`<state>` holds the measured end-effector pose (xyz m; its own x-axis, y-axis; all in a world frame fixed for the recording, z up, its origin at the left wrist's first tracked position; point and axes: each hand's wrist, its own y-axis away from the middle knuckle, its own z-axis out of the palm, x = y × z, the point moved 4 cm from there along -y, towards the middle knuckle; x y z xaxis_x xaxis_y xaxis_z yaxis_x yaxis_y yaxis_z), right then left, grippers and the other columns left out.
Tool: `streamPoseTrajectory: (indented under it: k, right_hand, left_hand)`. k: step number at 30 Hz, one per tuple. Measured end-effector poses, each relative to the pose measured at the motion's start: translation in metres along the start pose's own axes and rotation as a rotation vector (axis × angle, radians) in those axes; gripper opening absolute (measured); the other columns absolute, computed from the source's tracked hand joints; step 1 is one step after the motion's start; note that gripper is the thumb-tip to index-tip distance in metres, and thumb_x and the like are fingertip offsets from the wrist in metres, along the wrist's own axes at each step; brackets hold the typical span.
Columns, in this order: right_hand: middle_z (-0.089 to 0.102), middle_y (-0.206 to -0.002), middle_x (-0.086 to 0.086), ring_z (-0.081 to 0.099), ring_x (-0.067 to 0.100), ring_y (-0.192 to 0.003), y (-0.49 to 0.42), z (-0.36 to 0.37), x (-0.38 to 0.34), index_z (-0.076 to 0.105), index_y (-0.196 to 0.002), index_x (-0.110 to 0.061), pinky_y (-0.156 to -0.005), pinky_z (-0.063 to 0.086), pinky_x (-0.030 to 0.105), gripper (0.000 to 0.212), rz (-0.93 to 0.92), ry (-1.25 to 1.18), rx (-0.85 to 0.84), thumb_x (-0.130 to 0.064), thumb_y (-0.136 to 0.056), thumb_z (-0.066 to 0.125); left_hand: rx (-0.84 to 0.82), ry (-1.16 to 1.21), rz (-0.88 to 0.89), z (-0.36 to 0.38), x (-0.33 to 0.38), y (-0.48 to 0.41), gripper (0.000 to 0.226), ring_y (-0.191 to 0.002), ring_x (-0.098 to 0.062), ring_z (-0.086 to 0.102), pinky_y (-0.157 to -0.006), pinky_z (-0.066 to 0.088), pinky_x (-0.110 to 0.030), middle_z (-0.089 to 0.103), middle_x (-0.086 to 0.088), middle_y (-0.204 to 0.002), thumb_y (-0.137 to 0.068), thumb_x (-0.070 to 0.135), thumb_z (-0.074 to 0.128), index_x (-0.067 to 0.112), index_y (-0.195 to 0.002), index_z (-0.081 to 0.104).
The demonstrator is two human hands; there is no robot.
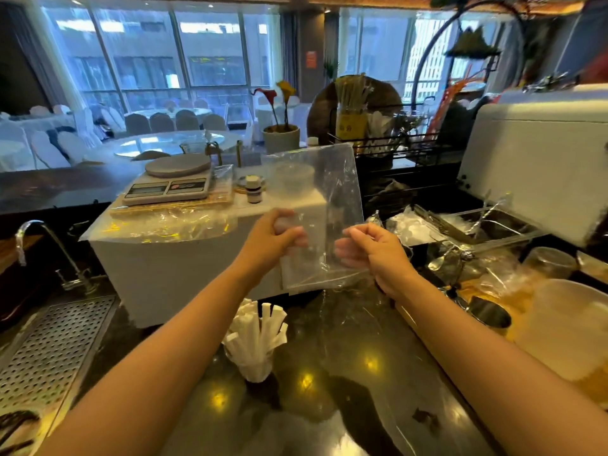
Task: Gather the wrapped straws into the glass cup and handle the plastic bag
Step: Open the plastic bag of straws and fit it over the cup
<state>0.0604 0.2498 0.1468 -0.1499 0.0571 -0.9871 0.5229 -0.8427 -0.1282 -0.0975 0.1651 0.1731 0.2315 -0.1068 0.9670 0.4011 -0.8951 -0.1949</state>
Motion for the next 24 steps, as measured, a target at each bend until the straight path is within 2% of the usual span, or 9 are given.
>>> streamPoseTrajectory:
  k: [5,8,10,12,14,17,19,22,24]
  right_hand:
    - [0.060,-0.068,0.006,0.062,0.006,-0.047,0.012,-0.040,0.027,0.057,-0.080,-0.013,-0.046,0.054,0.018,0.020,0.115,0.078,0.089,-0.011,-0.094,0.044]
    - [0.054,-0.065,0.007,0.058,0.009,-0.046,0.018,-0.065,0.056,0.055,-0.076,-0.012,-0.042,0.053,0.019,0.020,0.233,0.170,0.126,-0.008,-0.093,0.046]
    - [0.054,-0.064,0.008,0.058,0.011,-0.045,0.020,-0.081,0.076,0.053,-0.085,-0.010,-0.040,0.053,0.023,0.010,0.301,0.203,0.170,-0.004,-0.092,0.048]
    - [0.054,-0.066,0.009,0.055,0.017,-0.051,0.023,-0.093,0.095,0.045,-0.101,-0.012,-0.045,0.054,0.030,0.016,0.349,0.275,0.205,-0.001,-0.090,0.050]
    - [0.054,-0.067,0.009,0.054,0.018,-0.055,0.025,-0.100,0.112,0.039,-0.106,-0.016,-0.052,0.052,0.034,0.026,0.359,0.400,0.170,0.002,-0.089,0.049]
    - [0.054,-0.076,0.008,0.053,0.015,-0.058,0.030,-0.105,0.139,0.046,-0.108,-0.009,-0.049,0.050,0.025,0.023,0.389,0.575,0.084,0.005,-0.089,0.045]
    - [0.057,-0.086,0.012,0.056,0.016,-0.063,0.033,-0.107,0.155,0.055,-0.106,-0.004,-0.047,0.050,0.018,0.022,0.407,0.718,0.067,0.005,-0.089,0.044]
    - [0.065,-0.103,0.018,0.063,0.029,-0.093,0.032,-0.106,0.172,0.063,-0.102,-0.003,-0.079,0.051,0.035,0.024,0.387,0.937,-0.012,0.002,-0.086,0.047]
    - [0.066,-0.108,0.019,0.061,0.031,-0.101,0.031,-0.102,0.179,0.067,-0.100,-0.003,-0.085,0.048,0.035,0.023,0.381,1.089,-0.125,0.000,-0.084,0.051]
  left_hand:
    - [-0.046,-0.020,-0.113,0.050,-0.046,0.014,0.068,-0.074,-0.016,0.061,-0.063,0.053,-0.021,0.061,-0.006,-0.086,-0.085,0.002,0.054,0.021,-0.138,0.016]
    - [-0.056,-0.074,-0.152,0.079,-0.073,0.028,0.089,-0.071,-0.012,0.060,-0.052,0.050,-0.012,0.058,0.002,-0.083,-0.083,-0.001,0.054,0.029,-0.143,-0.004]
    - [-0.037,-0.102,-0.175,0.094,-0.092,0.034,0.096,-0.068,-0.013,0.057,-0.052,0.052,-0.016,0.056,0.005,-0.082,-0.081,-0.006,0.053,0.033,-0.142,-0.010]
    - [-0.049,-0.118,-0.214,0.107,-0.111,0.040,0.094,-0.073,-0.021,0.058,-0.065,0.054,-0.032,0.057,0.001,-0.085,-0.082,-0.006,0.051,0.036,-0.141,-0.009]
    - [-0.091,-0.194,-0.260,0.117,-0.129,0.044,0.084,-0.084,-0.024,0.059,-0.070,0.052,-0.033,0.058,-0.006,-0.102,-0.085,-0.005,0.047,0.033,-0.143,0.000]
    - [-0.161,-0.447,-0.307,0.127,-0.153,0.051,0.059,-0.111,-0.030,0.054,-0.089,0.046,-0.033,0.053,-0.017,-0.127,-0.089,-0.001,0.041,0.016,-0.143,0.022]
    - [-0.225,-0.559,-0.314,0.132,-0.167,0.057,0.046,-0.110,-0.035,0.053,-0.094,0.045,-0.039,0.053,-0.023,-0.122,-0.089,0.000,0.040,0.007,-0.135,0.037]
    - [-0.304,-0.731,-0.342,0.137,-0.186,0.067,0.038,-0.115,-0.035,0.046,-0.097,0.040,-0.040,0.047,-0.022,-0.123,-0.087,0.008,0.046,0.005,-0.125,0.042]
    - [-0.329,-0.905,-0.375,0.134,-0.198,0.070,0.051,-0.129,-0.033,0.029,-0.105,0.030,-0.040,0.034,-0.015,-0.140,-0.088,0.022,0.051,0.008,-0.132,0.032]
